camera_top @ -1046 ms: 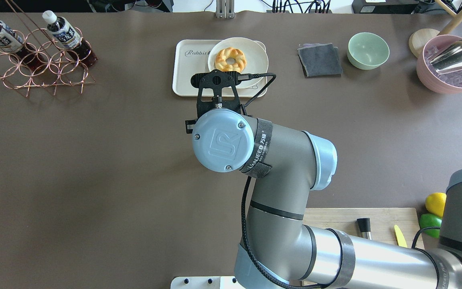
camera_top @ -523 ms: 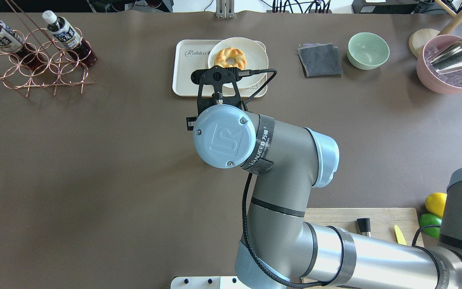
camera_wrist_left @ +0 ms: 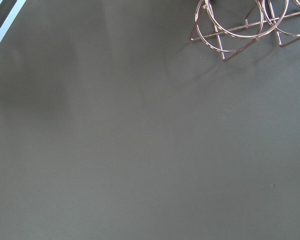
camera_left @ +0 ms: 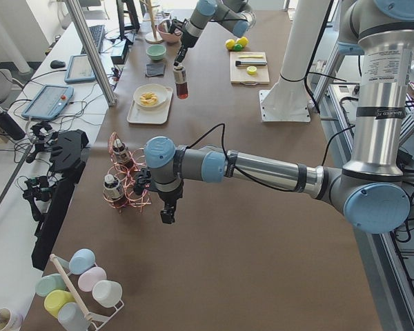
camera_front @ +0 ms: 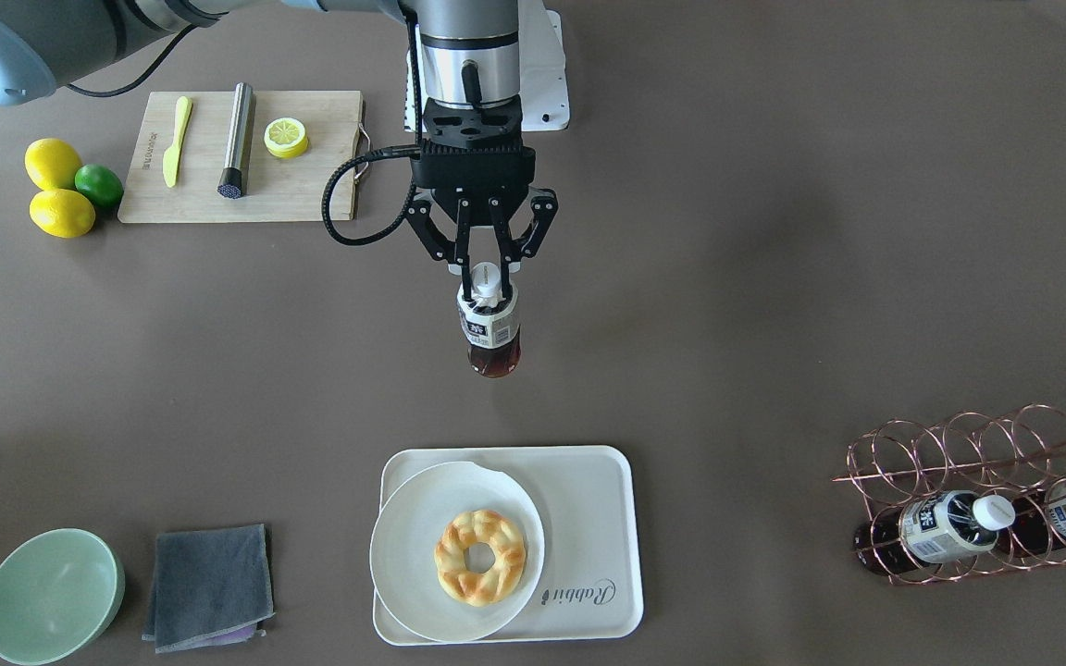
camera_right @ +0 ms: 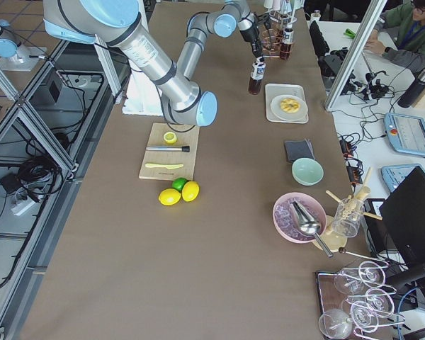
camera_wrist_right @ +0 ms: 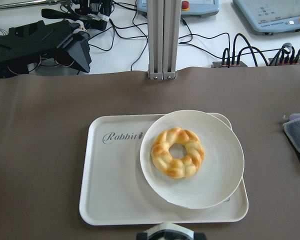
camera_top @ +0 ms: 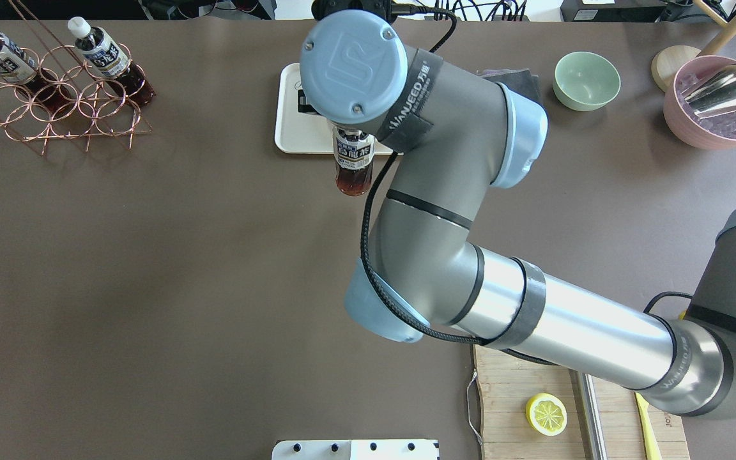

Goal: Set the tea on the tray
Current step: 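Carry the tea bottle with the right gripper onto the white tray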

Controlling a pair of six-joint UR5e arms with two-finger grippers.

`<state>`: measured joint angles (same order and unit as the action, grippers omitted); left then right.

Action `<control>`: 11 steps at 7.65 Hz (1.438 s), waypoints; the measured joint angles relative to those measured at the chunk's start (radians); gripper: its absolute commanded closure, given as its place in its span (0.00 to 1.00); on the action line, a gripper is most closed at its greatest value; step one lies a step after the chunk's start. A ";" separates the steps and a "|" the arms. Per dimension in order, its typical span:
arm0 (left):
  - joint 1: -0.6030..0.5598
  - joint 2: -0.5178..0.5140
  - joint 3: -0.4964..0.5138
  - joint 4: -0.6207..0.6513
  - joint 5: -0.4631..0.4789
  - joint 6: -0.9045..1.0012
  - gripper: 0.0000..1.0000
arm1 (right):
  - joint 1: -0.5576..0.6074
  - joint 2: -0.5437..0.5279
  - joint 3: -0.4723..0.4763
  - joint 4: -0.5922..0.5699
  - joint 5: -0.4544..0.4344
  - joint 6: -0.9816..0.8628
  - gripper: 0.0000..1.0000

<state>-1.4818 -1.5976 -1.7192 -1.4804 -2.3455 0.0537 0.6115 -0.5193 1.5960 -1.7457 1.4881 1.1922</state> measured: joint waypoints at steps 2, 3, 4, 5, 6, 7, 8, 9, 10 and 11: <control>0.000 0.001 0.001 0.000 0.000 0.000 0.02 | 0.044 0.151 -0.220 0.053 0.017 0.007 1.00; 0.000 0.003 0.001 0.000 0.000 0.000 0.02 | 0.059 0.209 -0.337 0.106 0.023 0.012 1.00; -0.001 0.005 0.001 0.000 0.001 0.000 0.02 | 0.069 0.258 -0.454 0.166 0.028 0.019 1.00; -0.001 0.007 0.001 0.000 0.001 0.000 0.02 | 0.075 0.297 -0.563 0.233 0.029 0.036 1.00; -0.001 0.008 0.003 0.000 0.001 -0.001 0.02 | 0.081 0.325 -0.661 0.307 0.029 0.047 1.00; -0.001 0.007 0.005 0.000 0.001 -0.001 0.02 | 0.083 0.347 -0.750 0.384 0.028 0.055 1.00; -0.001 0.007 0.006 0.000 0.001 -0.002 0.02 | 0.085 0.373 -0.831 0.438 0.026 0.060 1.00; -0.002 0.007 0.007 0.000 0.001 -0.002 0.02 | 0.087 0.397 -0.889 0.462 0.024 0.062 1.00; -0.001 0.007 0.007 0.000 0.002 -0.002 0.02 | 0.088 0.410 -0.919 0.470 0.021 0.059 1.00; -0.001 0.007 0.007 0.000 0.001 -0.002 0.02 | 0.088 0.415 -0.936 0.473 0.013 0.058 1.00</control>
<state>-1.4830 -1.5909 -1.7119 -1.4803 -2.3445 0.0519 0.6995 -0.1044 0.6598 -1.2730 1.5016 1.2500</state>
